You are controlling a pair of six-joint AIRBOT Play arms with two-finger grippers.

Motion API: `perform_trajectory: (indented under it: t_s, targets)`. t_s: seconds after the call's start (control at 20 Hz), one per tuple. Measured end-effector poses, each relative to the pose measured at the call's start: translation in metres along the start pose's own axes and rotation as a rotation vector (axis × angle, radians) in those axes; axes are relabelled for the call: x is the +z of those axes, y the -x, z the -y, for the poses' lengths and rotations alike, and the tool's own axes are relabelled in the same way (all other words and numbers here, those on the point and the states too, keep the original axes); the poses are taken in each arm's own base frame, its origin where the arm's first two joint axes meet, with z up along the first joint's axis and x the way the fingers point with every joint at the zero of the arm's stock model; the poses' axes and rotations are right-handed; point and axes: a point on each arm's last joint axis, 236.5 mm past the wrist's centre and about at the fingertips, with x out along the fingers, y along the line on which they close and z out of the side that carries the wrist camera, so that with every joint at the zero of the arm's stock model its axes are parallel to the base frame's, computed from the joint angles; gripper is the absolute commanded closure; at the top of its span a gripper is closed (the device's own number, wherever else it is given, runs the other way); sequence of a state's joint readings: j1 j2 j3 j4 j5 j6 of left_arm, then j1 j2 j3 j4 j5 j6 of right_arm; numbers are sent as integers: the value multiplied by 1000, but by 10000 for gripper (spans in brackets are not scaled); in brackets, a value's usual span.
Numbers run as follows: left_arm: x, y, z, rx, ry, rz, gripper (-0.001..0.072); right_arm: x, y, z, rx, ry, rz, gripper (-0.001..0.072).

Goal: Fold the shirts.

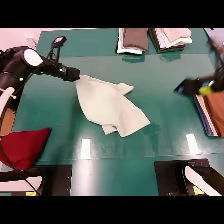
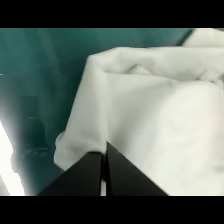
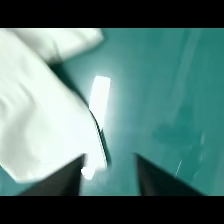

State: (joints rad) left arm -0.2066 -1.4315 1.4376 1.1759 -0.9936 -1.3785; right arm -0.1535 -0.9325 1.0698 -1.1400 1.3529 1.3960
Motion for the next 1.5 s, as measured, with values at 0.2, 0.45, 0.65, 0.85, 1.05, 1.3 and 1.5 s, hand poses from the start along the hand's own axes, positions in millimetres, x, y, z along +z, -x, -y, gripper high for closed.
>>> perform_trajectory:
  t_s: [0.2,0.45,0.65,0.85,1.05,1.3,1.5]
  targets:
    - [0,20,-6,43,-37,2,684,-65,-80,10,104,-199,-181,263]
    - [-4,26,-8,55,-43,-13,684,-94,-152,-17,179,-249,-287,264]
    - [-7,27,-8,57,-45,-25,684,-95,-187,-44,200,-196,-344,476]
    - [-7,34,-5,57,-50,-23,685,-86,-200,-55,174,-76,-357,692]
    - [37,100,14,79,-110,171,685,-22,-150,-69,166,83,-224,692]
    - [92,265,68,96,-223,563,686,106,29,-96,128,248,246,693]
    - [88,336,95,85,-264,703,686,138,179,-120,72,341,580,694]
